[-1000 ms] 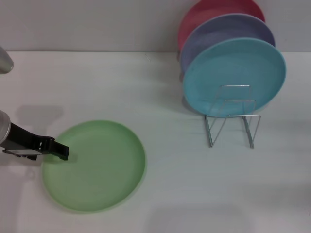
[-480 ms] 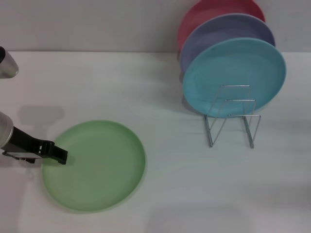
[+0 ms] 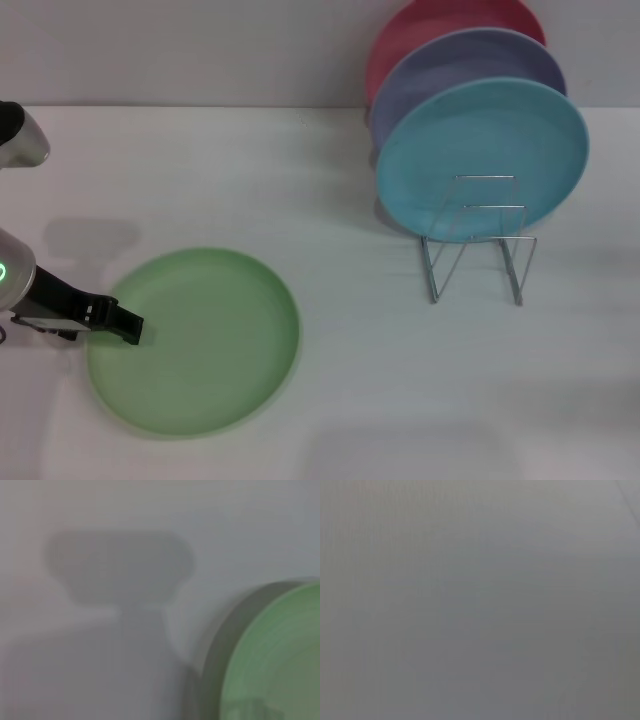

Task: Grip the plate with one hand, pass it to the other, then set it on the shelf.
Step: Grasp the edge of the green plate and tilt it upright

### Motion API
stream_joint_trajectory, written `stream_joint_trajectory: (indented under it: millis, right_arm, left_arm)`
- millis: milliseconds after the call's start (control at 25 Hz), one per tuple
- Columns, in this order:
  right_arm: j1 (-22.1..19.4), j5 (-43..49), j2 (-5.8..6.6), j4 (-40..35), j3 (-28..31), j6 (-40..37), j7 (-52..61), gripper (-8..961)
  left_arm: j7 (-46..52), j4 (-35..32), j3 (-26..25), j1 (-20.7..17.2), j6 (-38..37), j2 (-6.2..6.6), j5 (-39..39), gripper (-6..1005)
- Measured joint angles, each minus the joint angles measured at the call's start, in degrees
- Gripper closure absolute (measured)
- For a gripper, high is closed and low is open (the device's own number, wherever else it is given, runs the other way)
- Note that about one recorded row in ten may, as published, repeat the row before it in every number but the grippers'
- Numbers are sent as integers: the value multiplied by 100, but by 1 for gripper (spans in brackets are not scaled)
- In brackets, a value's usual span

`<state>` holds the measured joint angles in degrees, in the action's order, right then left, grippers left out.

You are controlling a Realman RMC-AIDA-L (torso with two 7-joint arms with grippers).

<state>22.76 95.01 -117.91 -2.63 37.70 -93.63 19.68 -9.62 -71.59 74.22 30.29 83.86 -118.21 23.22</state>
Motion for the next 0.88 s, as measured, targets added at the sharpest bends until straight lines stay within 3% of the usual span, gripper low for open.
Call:
stream_joint_trajectory:
  millis: [280,640,880]
  right_arm:
    - [-6,0,-12,-1,0,-6,0,269]
    - [-9,0,-13,10,0,-15,6,268]
    - [-9,0,-20,33,0,-15,14,269]
  left_arm:
    - [-1,155,101,134,-10,0,-169,218]
    - [-5,186,100,162,-4,8,-189,610]
    - [-12,191,88,171,-13,20,-213,706]
